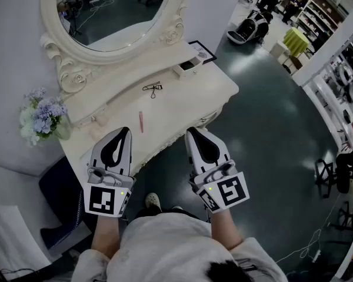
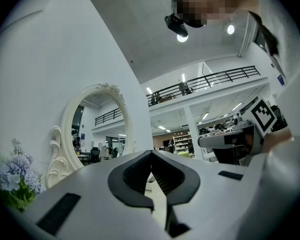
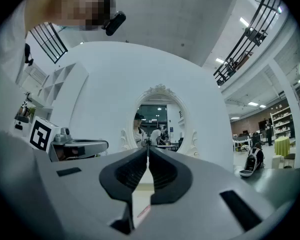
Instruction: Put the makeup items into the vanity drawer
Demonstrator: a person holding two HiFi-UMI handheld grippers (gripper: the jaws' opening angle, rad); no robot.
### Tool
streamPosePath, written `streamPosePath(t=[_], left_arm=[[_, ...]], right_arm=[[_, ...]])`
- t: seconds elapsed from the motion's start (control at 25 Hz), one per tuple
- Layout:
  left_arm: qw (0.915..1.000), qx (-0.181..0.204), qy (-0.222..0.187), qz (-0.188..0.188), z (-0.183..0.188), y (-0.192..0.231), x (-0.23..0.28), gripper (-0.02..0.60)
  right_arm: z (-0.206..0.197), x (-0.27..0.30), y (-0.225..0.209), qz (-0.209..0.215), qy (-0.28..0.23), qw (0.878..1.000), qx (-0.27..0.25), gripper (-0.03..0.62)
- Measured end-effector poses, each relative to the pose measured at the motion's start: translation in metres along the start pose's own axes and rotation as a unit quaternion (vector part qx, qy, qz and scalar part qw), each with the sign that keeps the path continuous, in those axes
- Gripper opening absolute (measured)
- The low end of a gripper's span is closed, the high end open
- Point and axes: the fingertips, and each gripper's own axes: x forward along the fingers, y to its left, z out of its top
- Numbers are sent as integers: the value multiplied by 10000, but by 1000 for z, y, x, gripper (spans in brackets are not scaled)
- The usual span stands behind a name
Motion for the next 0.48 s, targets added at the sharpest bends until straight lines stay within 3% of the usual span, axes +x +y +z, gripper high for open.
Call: streamPosePath(t=[0.48], left_arm=[[9998,54,-65,-170,-1,8,3,14]], right_arm=[[1,5,0,-184,-138,9997,35,28]])
